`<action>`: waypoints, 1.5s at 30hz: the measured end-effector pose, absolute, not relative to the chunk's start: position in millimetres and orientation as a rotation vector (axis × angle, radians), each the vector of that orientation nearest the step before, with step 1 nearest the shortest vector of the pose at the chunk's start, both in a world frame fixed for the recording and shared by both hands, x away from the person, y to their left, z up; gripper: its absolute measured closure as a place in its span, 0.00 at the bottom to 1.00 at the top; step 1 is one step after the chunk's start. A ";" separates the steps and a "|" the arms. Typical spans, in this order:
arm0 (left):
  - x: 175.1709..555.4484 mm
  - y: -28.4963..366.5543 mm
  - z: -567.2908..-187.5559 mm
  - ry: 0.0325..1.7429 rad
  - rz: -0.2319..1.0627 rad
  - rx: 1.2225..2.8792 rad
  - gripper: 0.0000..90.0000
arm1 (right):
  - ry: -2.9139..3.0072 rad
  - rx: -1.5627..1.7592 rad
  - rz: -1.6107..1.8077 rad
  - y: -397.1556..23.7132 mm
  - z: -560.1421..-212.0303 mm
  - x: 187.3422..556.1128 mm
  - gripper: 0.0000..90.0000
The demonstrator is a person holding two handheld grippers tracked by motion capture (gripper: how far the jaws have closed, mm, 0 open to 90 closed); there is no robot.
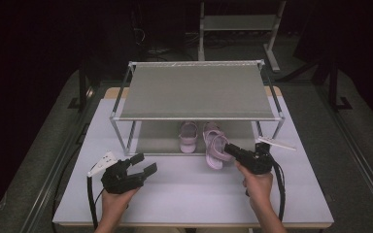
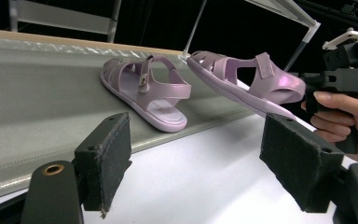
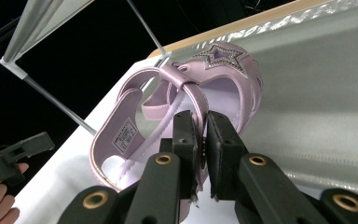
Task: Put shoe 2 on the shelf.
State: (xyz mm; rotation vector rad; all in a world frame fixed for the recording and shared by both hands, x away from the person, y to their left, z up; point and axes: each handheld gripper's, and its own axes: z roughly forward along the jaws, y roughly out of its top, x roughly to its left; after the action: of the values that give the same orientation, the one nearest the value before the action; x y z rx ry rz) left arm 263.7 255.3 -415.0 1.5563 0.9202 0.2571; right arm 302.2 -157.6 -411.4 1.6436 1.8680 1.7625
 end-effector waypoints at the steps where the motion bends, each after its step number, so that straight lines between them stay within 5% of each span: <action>1: 263.7 255.2 -414.9 0.920 0.257 1.556 0.27 | 1.863 1.646 1.763 -156.9 -411.4 303.4 0.91; 45: 265.0 247.4 -414.7 0.893 0.239 1.574 0.27 | 1.805 1.662 1.592 -133.6 -432.8 371.6 0.91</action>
State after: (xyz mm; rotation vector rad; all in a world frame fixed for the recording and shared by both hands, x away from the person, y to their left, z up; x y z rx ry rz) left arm 265.0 247.4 -414.7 1.5745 0.8928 0.2393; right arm 371.6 -133.6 -432.8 1.6616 1.8050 1.5919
